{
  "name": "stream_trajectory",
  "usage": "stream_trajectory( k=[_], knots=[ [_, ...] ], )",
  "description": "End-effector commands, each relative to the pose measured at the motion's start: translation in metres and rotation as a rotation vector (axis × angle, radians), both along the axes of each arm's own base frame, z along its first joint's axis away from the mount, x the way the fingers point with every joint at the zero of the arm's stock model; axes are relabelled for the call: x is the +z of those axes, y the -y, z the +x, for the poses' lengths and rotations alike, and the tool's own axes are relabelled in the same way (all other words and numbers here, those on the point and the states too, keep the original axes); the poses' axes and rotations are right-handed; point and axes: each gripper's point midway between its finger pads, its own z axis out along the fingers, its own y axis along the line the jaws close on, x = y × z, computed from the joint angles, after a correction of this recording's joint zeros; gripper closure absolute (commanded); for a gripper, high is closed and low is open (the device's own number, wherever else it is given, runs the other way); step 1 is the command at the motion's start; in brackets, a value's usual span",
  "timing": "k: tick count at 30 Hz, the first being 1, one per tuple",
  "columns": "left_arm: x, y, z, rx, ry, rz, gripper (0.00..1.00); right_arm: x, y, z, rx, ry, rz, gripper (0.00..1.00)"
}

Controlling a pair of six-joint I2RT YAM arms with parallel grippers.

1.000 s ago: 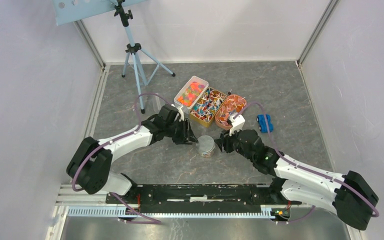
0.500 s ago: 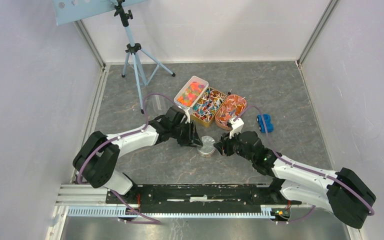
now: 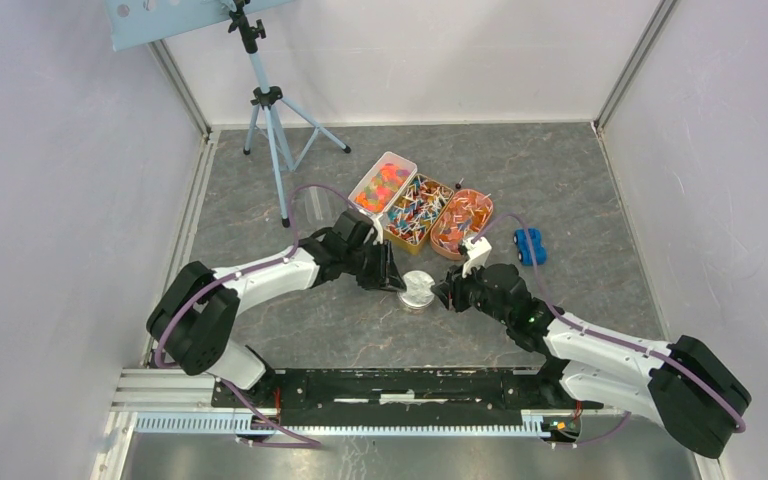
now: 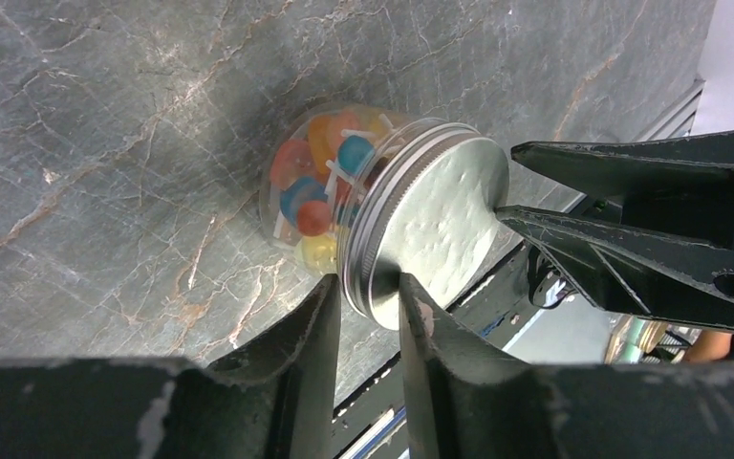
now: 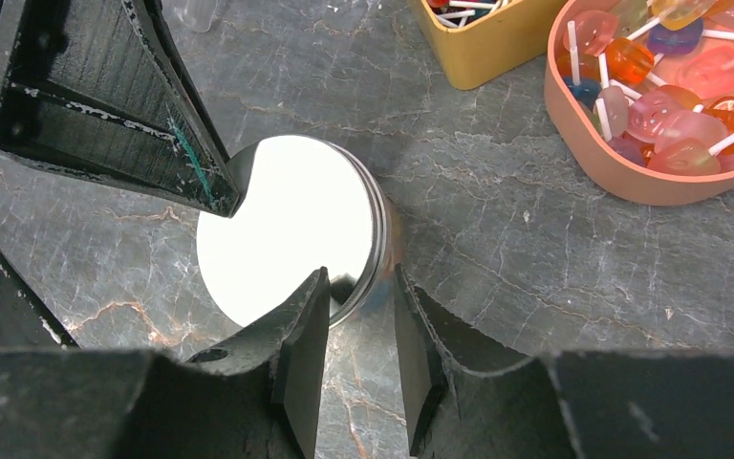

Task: Pack the candies
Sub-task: Close the bottle lid on the packing bottle.

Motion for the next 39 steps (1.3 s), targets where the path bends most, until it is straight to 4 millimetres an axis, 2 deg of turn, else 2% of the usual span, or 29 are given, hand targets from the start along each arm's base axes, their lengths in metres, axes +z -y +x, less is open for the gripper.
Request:
stream_trajectory(
  k=[1, 3, 5, 7, 18, 22, 28, 31, 34, 39],
  knots=[
    [0.016, 0.006, 0.011, 0.008, 0.06, 0.005, 0.6, 0.009, -0.005, 0.001, 0.015, 0.02, 0.04, 0.63],
    [0.018, 0.003, 0.013, 0.012, 0.077, 0.02, 0.57, 0.016, -0.008, 0.001, 0.025, 0.027, 0.049, 0.61],
    [0.02, 0.001, 0.014, 0.017, 0.085, 0.028, 0.52, 0.021, -0.007, 0.005, 0.014, 0.036, 0.05, 0.5],
    [0.02, -0.001, 0.014, 0.022, 0.089, 0.037, 0.51, 0.023, -0.007, 0.007, 0.012, 0.038, 0.044, 0.47],
    [0.013, -0.004, 0.017, -0.002, 0.096, 0.082, 0.51, 0.024, -0.012, 0.016, 0.04, 0.034, 0.038, 0.59],
    [0.009, -0.001, 0.016, -0.017, 0.089, 0.076, 0.56, 0.014, -0.015, 0.013, 0.067, 0.002, 0.03, 0.62],
    [-0.009, -0.007, 0.015, -0.007, 0.065, 0.121, 0.62, -0.011, -0.005, 0.006, 0.036, -0.055, 0.074, 0.7],
    [-0.015, -0.009, 0.018, 0.004, 0.058, 0.155, 0.62, -0.019, -0.004, 0.001, 0.033, -0.099, 0.125, 0.71],
    [-0.03, -0.021, 0.02, 0.05, 0.022, 0.237, 0.64, -0.035, -0.001, -0.007, 0.031, -0.158, 0.125, 0.71],
    [-0.063, -0.037, 0.003, 0.085, -0.079, 0.298, 0.66, -0.052, 0.008, -0.024, 0.003, -0.224, 0.175, 0.71]
  ],
)
